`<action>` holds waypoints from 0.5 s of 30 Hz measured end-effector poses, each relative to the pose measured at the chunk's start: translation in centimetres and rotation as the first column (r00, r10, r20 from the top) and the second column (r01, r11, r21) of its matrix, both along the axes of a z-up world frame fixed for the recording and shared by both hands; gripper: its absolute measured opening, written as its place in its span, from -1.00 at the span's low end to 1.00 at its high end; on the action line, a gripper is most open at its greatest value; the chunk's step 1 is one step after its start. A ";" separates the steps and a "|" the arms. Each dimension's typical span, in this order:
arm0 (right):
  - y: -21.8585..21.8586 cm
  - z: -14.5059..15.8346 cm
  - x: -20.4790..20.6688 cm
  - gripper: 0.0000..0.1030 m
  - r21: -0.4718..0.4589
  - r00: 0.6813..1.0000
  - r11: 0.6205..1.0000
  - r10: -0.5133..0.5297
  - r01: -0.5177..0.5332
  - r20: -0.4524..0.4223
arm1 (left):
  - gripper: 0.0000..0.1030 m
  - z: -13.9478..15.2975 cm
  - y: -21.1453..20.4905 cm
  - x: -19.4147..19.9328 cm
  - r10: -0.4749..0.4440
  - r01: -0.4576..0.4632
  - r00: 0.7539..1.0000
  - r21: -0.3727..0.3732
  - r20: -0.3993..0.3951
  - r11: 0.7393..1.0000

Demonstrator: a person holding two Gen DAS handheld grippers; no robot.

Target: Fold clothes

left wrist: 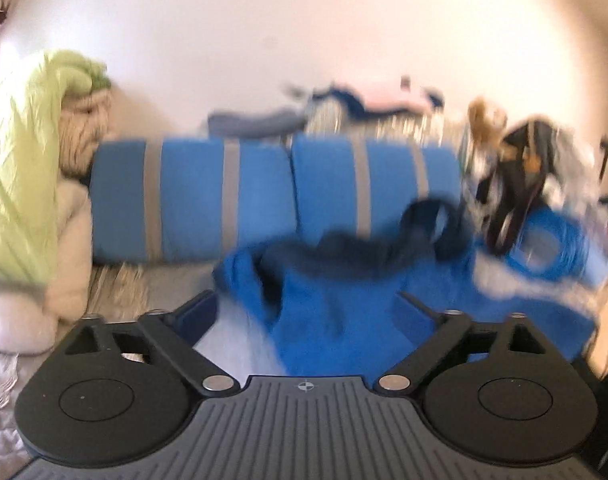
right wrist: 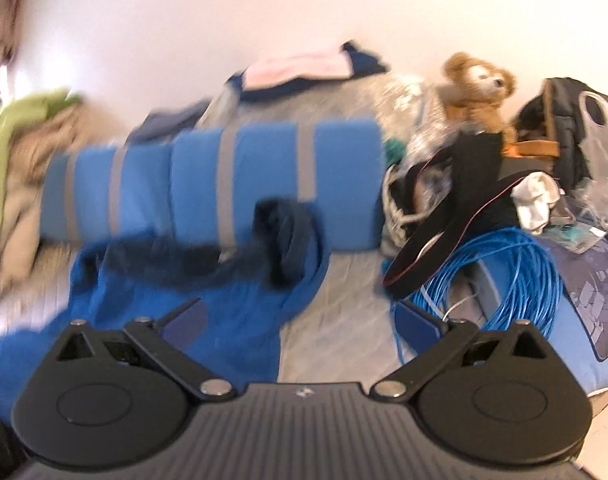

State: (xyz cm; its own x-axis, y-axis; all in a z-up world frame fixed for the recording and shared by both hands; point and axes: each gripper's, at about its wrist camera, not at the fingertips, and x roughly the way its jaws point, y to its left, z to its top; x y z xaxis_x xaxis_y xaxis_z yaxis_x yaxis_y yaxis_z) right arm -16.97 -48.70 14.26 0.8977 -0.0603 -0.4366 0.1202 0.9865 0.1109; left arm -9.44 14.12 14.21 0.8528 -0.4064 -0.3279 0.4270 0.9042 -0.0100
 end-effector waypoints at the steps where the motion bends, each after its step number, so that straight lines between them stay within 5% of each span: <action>1: -0.4 0.7 0.2 1.00 0.009 1.000 1.000 -0.012 0.012 0.013 | 1.00 0.8 0.1 -0.2 -0.005 0.006 1.000 -0.028 0.020 1.000; 5: -1.4 3.8 1.2 1.00 0.019 0.998 0.999 -0.042 0.041 0.049 | 1.00 4.3 0.6 -0.2 -0.021 0.028 0.998 -0.115 0.062 0.993; 10: -3.4 7.8 2.5 1.00 0.100 0.997 0.992 -0.077 0.075 0.019 | 1.00 8.1 -0.4 0.8 -0.030 0.030 0.999 -0.031 -0.010 0.999; 15: -4.3 12.3 3.6 1.00 0.031 0.994 0.994 -0.105 0.104 0.013 | 1.00 11.0 -1.6 1.3 -0.079 0.080 0.997 0.024 -0.025 0.997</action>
State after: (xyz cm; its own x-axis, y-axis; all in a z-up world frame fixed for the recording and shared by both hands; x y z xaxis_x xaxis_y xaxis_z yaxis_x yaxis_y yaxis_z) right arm -13.35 -52.97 26.58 0.8935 -0.1409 -0.4263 0.2205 0.9648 0.1432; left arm -8.18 12.50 25.23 0.8101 -0.4640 -0.3584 0.4974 0.8675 0.0012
